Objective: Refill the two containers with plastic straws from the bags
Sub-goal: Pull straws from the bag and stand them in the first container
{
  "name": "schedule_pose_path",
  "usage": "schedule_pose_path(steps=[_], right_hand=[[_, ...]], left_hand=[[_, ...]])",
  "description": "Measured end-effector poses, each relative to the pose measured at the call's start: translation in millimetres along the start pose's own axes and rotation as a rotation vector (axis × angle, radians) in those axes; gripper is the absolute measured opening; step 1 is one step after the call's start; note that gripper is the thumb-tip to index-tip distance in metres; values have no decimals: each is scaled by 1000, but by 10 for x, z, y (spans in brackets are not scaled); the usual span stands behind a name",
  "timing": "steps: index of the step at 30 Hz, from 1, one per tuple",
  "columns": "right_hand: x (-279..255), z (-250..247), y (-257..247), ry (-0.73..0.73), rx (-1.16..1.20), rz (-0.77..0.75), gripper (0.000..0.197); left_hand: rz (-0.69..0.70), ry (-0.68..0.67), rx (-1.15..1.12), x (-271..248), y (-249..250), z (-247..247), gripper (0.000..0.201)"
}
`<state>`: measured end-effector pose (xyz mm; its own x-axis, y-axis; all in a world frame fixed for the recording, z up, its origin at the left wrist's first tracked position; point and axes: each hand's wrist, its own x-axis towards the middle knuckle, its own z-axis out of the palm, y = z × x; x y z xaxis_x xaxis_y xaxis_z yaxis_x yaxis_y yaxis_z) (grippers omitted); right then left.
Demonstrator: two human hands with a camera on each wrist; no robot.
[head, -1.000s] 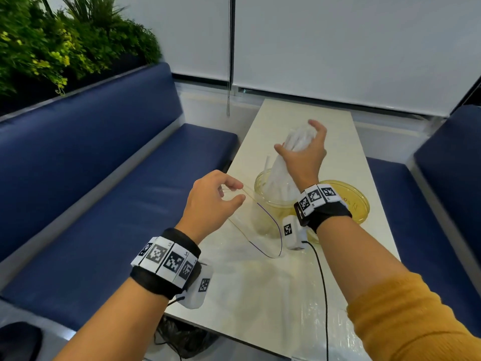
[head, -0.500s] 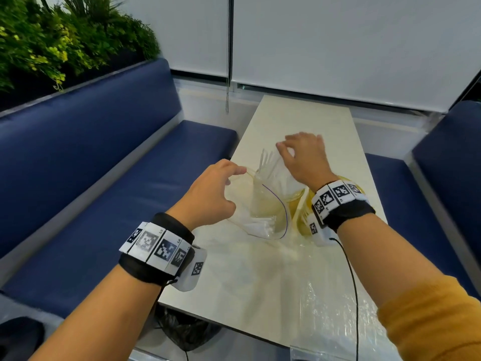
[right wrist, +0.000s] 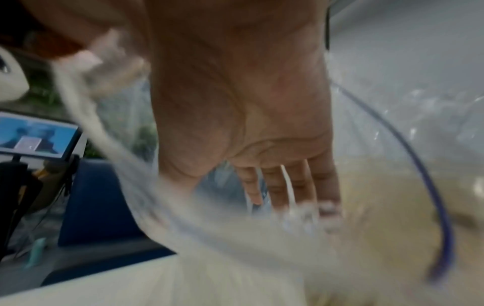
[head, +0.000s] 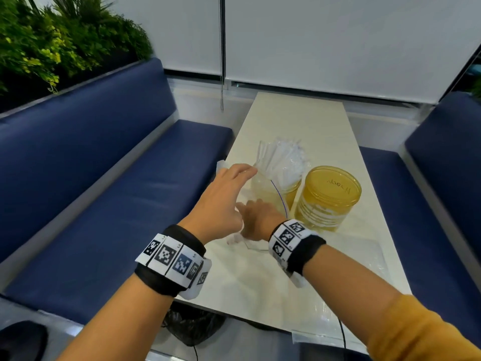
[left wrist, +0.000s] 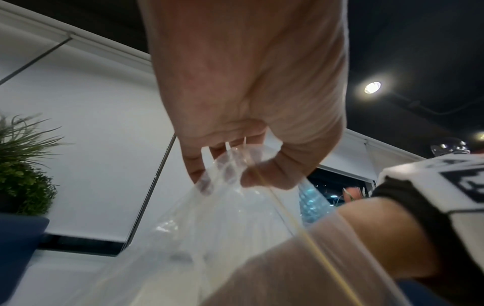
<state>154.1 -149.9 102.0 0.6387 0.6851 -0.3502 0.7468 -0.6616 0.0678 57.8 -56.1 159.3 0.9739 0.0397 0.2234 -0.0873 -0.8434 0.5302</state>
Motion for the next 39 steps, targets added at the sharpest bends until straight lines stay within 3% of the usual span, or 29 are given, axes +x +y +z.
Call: schedule_pose_path(steps=[3, 7, 10, 15, 17, 22, 27, 30, 33, 35, 36, 39], right_hand=[[92, 201, -128, -55, -82, 34, 60], [141, 377, -232, 10, -92, 43, 34], [106, 423, -213, -18, -82, 24, 29], [-94, 135, -125, -158, -90, -9, 31], [-256, -89, -95, -145, -165, -44, 27], [-630, -720, -38, 67, -373, -91, 28], [-950, -1249, -25, 282, -465, -125, 26], [-1014, -1397, 39, 463, -411, -115, 39], [-1006, -1540, 191, 770, -191, -54, 62], [-944, -1532, 262, 1059, 109, -68, 59], [-891, -1500, 264, 1120, 272, -97, 54], [-717, -1347, 184, 992, 635, -199, 49]], left_hand=[[32, 14, 13, -93, -3, 42, 92], [72, 47, 3, -171, -5, 59, 94], [78, 42, 19, -205, -11, 13, 93], [27, -26, 98, -215, -109, 33, 91], [11, -43, 162, -197, -158, 57, 86], [-70, -59, 250, -86, -200, 177, 83], [-162, 169, 252, 98, -182, 238, 33], [-201, 199, 121, 171, -217, 217, 40], [-210, 245, -76, 180, -223, 188, 39], [-216, 287, -160, 172, -166, 183, 47], [-216, 305, -200, 176, -150, 187, 47], [-223, 330, -293, 193, -145, 202, 44]])
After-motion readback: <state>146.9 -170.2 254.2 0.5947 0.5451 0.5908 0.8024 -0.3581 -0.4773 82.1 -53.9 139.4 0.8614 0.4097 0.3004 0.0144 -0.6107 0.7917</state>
